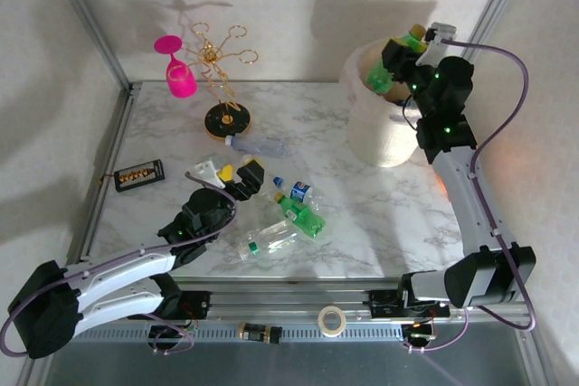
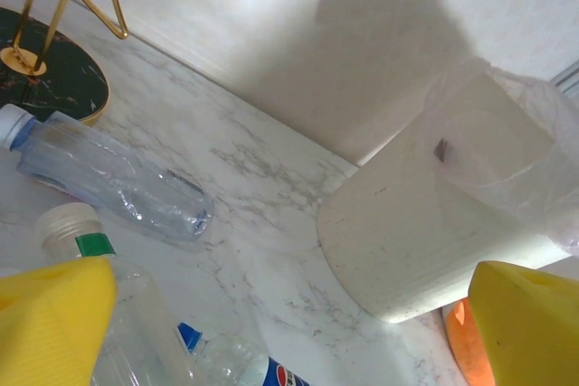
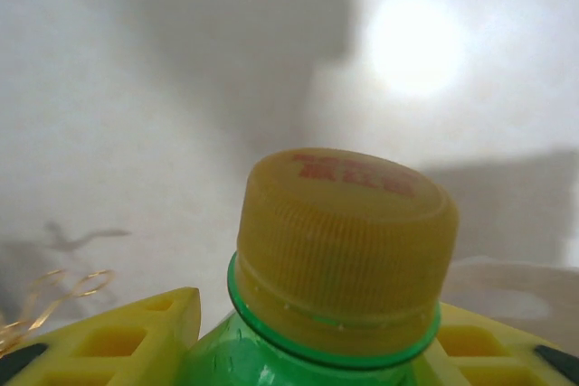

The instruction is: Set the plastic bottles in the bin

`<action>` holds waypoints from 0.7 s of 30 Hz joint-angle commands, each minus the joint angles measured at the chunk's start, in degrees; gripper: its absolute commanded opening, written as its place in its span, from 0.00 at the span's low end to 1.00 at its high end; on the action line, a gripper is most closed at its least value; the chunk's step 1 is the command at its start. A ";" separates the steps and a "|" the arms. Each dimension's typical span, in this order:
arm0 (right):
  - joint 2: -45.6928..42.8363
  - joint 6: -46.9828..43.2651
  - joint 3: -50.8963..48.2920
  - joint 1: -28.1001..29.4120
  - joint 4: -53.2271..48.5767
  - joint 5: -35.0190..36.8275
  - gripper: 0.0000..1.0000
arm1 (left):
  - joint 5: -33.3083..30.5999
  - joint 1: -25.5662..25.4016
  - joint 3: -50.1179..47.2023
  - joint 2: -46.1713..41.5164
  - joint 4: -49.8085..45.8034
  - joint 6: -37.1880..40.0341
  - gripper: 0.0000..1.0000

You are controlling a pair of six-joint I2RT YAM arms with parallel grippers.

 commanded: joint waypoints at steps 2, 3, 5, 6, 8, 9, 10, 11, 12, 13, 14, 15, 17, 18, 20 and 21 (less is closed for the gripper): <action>3.52 -1.77 0.99 -2.60 1.23 6.08 0.36 | -2.70 1.28 -2.14 -3.17 -1.65 -2.68 1.00; 4.27 -1.44 0.85 -3.03 0.90 5.86 0.36 | -2.97 1.51 -2.59 -3.73 -1.96 -3.07 0.99; 5.63 -0.88 0.32 -3.58 0.50 5.13 0.37 | -3.43 1.82 -3.45 -4.71 -2.40 -3.94 1.00; 6.23 -0.59 -0.17 -3.62 0.49 4.63 0.37 | -3.75 1.97 -3.83 -5.22 -2.54 -4.43 1.00; 7.26 0.10 -0.89 -3.77 0.67 3.42 0.39 | -4.03 2.25 -4.44 -5.88 -2.79 -5.15 1.00; 7.89 0.34 -1.03 -3.73 0.58 2.88 0.40 | -4.04 2.35 -4.69 -6.16 -2.94 -5.41 0.99; 8.34 0.59 -1.04 -3.76 0.39 2.58 0.42 | -3.99 2.48 -4.76 -6.41 -3.13 -5.52 1.00; 8.71 0.79 -0.91 -3.70 0.16 2.37 0.46 | -3.99 2.52 -4.76 -6.61 -3.33 -5.61 1.00; 9.01 0.81 -0.72 -3.77 -0.14 2.26 0.51 | -3.99 2.61 -4.83 -6.85 -3.63 -5.71 1.00; 9.04 0.82 -0.45 -3.70 -0.36 2.25 0.56 | -3.99 2.61 -4.90 -7.04 -3.89 -5.73 1.00; 9.04 0.74 -0.18 -3.75 -0.62 2.31 0.64 | -4.12 2.66 -4.88 -7.22 -4.08 -5.75 1.00; 8.95 0.52 0.05 -3.76 -0.85 2.54 0.70 | -4.29 2.70 -4.89 -7.36 -4.28 -5.87 1.00; 8.07 -0.17 0.22 -3.77 -1.09 3.08 0.84 | -4.68 2.85 -5.04 -7.61 -4.47 -5.84 0.99; 7.47 -0.73 0.19 -3.73 -1.21 3.59 0.91 | -4.94 3.00 -5.08 -7.73 -4.48 -5.87 1.00; 6.07 -1.44 0.19 -3.71 -1.43 4.26 0.99 | -5.21 3.37 -5.16 -7.76 -4.47 -5.95 1.00; 5.20 -1.76 0.12 -3.76 -1.62 4.57 0.99 | -5.21 3.70 -5.18 -7.77 -4.41 -5.95 1.00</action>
